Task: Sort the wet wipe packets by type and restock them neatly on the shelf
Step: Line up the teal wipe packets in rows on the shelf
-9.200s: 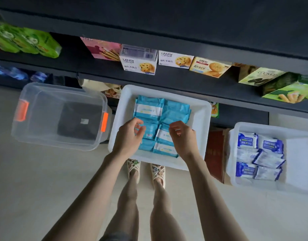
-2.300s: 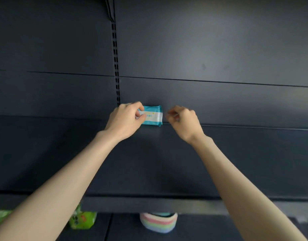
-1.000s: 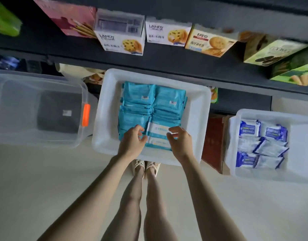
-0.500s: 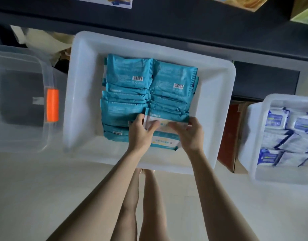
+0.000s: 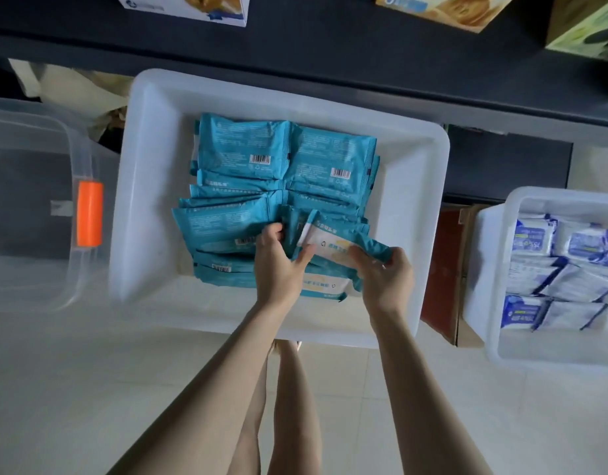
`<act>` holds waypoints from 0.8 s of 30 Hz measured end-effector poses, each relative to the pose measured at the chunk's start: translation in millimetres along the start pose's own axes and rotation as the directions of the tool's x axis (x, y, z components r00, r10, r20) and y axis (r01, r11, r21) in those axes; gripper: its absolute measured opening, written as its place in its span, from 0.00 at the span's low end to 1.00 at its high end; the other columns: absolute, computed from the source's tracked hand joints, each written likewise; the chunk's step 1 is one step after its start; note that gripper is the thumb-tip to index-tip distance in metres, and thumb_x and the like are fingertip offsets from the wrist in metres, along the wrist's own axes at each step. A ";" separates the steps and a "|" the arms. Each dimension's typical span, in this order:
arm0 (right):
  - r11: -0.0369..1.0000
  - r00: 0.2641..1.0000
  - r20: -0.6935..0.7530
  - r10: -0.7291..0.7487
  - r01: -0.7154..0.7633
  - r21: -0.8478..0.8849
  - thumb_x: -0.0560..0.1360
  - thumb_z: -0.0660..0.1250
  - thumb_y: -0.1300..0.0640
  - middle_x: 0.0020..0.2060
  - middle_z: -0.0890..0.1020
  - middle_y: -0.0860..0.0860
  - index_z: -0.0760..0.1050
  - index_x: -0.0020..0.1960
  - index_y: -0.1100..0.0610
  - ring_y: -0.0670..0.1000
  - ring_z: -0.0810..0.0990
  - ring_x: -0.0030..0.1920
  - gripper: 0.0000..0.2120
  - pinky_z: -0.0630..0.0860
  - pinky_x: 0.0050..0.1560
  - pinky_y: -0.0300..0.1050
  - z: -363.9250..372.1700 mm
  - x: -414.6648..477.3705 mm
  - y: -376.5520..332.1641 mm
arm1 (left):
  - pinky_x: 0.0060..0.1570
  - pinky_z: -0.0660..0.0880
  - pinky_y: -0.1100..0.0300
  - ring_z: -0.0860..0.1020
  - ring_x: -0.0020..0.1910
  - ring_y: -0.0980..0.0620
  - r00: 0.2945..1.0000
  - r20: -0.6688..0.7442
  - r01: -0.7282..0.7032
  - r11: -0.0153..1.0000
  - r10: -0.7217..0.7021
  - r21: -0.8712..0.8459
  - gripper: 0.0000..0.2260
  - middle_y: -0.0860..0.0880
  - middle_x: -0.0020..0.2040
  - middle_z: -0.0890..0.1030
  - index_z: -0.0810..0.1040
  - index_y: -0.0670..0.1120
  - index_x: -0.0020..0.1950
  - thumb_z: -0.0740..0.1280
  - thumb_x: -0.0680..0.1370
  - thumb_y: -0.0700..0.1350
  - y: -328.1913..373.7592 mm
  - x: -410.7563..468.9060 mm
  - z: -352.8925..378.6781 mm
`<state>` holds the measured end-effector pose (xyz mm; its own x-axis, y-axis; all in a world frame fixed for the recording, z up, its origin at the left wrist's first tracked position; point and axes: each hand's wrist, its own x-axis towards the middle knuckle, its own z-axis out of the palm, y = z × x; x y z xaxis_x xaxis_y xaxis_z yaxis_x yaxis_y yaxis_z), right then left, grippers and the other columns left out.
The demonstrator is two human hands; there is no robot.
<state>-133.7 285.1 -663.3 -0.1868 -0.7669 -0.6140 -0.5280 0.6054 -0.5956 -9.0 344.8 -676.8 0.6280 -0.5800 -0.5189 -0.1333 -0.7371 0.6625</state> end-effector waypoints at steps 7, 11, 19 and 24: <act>0.956 0.996 0.087 0.036 -0.059 0.287 0.72 0.72 0.60 0.38 0.82 0.48 0.73 0.47 0.55 0.46 0.82 0.38 0.09 0.77 0.37 0.44 -11.0 -3.4 -1.1 | 0.44 0.73 0.56 0.77 0.44 0.48 0.969 0.239 0.087 0.990 -0.059 -0.107 0.18 0.41 0.49 0.80 0.75 0.39 0.53 0.72 0.73 0.51 9.1 2.5 -9.0; 0.924 0.991 0.132 0.011 -0.060 0.377 0.74 0.70 0.61 0.41 0.80 0.50 0.73 0.49 0.57 0.44 0.80 0.37 0.07 0.73 0.32 0.37 -24.1 -19.0 -11.6 | 0.43 0.74 0.68 0.79 0.46 0.58 0.964 0.263 0.107 0.967 -0.044 -0.229 0.10 0.53 0.49 0.80 0.74 0.49 0.54 0.71 0.75 0.47 29.2 -13.3 -30.0; 0.753 0.952 0.286 -0.112 -0.106 0.649 0.74 0.69 0.64 0.38 0.85 0.51 0.77 0.42 0.60 0.51 0.84 0.40 0.02 0.81 0.40 0.46 -49.6 -108.8 -92.0 | 0.40 0.82 0.53 0.83 0.45 0.51 0.969 0.234 0.217 0.733 -0.081 -0.645 0.09 0.51 0.46 0.84 0.78 0.46 0.53 0.69 0.74 0.45 79.7 -74.9 -144.6; 0.736 0.908 0.368 -0.201 -0.108 0.668 0.75 0.68 0.60 0.41 0.83 0.51 0.75 0.47 0.56 0.49 0.83 0.43 0.02 0.81 0.46 0.48 -48.9 -187.8 -175.3 | 0.34 0.82 0.50 0.84 0.44 0.47 0.963 0.251 0.264 0.519 -0.096 -0.813 0.08 0.46 0.49 0.83 0.76 0.44 0.53 0.64 0.76 0.44 115.8 -115.2 -257.0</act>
<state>-46.6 312.6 -418.3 0.2410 -0.7395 -0.6285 0.1851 0.6707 -0.7182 100.3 415.4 -401.5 0.4254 -0.5749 -0.6990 0.7197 -0.2534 0.6464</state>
